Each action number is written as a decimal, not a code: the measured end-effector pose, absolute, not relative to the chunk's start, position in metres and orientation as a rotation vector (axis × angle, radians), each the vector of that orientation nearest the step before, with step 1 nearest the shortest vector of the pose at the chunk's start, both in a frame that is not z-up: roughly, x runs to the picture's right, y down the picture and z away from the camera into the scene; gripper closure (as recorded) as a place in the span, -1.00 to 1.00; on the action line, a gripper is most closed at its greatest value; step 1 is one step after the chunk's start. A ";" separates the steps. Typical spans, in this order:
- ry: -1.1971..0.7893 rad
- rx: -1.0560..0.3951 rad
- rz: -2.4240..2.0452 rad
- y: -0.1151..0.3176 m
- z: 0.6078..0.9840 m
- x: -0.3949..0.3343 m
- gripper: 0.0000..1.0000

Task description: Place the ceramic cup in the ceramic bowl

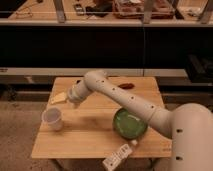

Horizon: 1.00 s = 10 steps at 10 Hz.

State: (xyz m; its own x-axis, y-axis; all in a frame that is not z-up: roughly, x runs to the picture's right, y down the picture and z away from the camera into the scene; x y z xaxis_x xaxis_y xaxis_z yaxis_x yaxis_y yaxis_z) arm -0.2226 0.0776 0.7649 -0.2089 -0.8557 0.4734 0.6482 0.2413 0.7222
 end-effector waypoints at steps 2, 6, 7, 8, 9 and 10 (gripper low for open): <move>-1.097 0.254 -1.412 0.086 0.768 -0.229 -0.60; -1.037 0.255 -1.461 0.107 0.743 -0.229 -0.60; -1.025 0.253 -1.465 0.110 0.734 -0.226 -0.60; -1.018 0.247 -1.470 0.116 0.725 -0.225 -0.60; -1.013 0.243 -1.475 0.121 0.716 -0.225 -0.60; -1.011 0.235 -1.476 0.127 0.702 -0.228 -0.60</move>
State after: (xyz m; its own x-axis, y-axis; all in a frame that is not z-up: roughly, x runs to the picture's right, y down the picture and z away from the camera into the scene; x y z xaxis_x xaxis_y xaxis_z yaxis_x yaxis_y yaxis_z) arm -0.2277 0.1269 0.7021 -0.2104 -0.8858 0.4137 0.7058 0.1552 0.6912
